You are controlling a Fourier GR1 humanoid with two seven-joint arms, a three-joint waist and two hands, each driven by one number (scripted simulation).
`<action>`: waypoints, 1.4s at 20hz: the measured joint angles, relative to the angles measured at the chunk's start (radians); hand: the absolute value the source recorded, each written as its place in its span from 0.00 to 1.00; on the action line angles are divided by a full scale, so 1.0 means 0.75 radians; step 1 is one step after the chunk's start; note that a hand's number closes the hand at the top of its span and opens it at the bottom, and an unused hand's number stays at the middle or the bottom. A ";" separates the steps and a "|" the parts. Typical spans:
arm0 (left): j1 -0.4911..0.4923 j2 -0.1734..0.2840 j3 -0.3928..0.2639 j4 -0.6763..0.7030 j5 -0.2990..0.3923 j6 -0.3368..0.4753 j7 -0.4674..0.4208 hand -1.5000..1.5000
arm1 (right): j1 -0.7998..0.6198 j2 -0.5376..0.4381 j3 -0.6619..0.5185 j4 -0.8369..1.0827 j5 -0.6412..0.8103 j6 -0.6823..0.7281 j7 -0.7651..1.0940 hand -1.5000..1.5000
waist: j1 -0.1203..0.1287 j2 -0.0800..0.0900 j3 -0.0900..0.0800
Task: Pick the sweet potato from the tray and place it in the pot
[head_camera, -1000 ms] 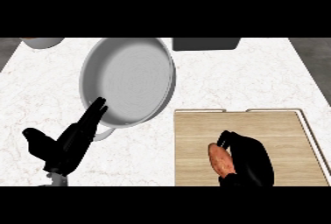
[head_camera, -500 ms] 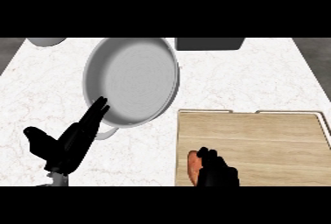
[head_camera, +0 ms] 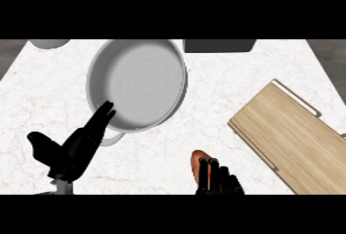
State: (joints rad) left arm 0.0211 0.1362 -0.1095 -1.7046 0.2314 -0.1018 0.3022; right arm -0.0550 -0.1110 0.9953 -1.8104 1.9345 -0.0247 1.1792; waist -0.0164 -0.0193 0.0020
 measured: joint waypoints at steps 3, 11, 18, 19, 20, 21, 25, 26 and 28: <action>-0.007 0.004 0.007 0.002 0.008 -0.007 0.005 0.50 | -0.073 -0.039 0.054 -0.003 0.070 0.016 -0.015 1.00 | 0.009 0.002 0.000; -0.014 -0.011 -0.019 -0.009 -0.004 -0.009 0.009 0.50 | -0.182 -0.087 0.136 -0.005 0.149 -0.010 -0.078 1.00 | 0.040 0.012 0.002; -0.023 -0.011 -0.027 -0.016 -0.007 -0.018 0.009 0.50 | -0.198 -0.090 0.139 0.000 0.156 -0.039 -0.103 1.00 | 0.063 0.029 0.002; -0.029 -0.011 -0.029 -0.021 -0.008 -0.018 0.016 0.50 | -0.201 -0.087 0.134 0.002 0.150 -0.040 -0.105 1.00 | 0.068 0.031 0.002; -0.027 -0.013 -0.031 -0.023 -0.006 -0.019 0.016 0.50 | -0.204 -0.082 0.128 0.004 0.143 -0.044 -0.106 1.00 | 0.074 0.033 0.002; -0.029 -0.013 -0.034 -0.023 -0.006 -0.022 0.016 0.50 | -0.210 -0.078 0.123 0.004 0.135 -0.046 -0.107 1.00 | 0.079 0.035 0.002; -0.046 -0.016 -0.047 -0.031 -0.005 -0.031 0.026 0.50 | -0.248 -0.049 0.080 0.011 0.079 -0.052 -0.118 1.00 | 0.097 0.045 0.002; -0.048 -0.017 -0.048 -0.033 -0.003 -0.032 0.028 0.50 | -0.263 -0.036 0.059 0.011 0.056 -0.050 -0.121 1.00 | 0.103 0.047 0.001; -0.055 -0.023 -0.058 -0.033 -0.005 -0.034 0.031 0.50 | -0.301 -0.014 0.023 0.014 0.010 -0.046 -0.127 1.00 | 0.113 0.050 0.001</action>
State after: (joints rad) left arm -0.0200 0.1192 -0.1526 -1.7292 0.2277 -0.1273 0.3256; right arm -0.2810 -0.1217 1.0126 -1.8001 1.9417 -0.0591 1.0841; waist 0.0685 0.0185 0.0025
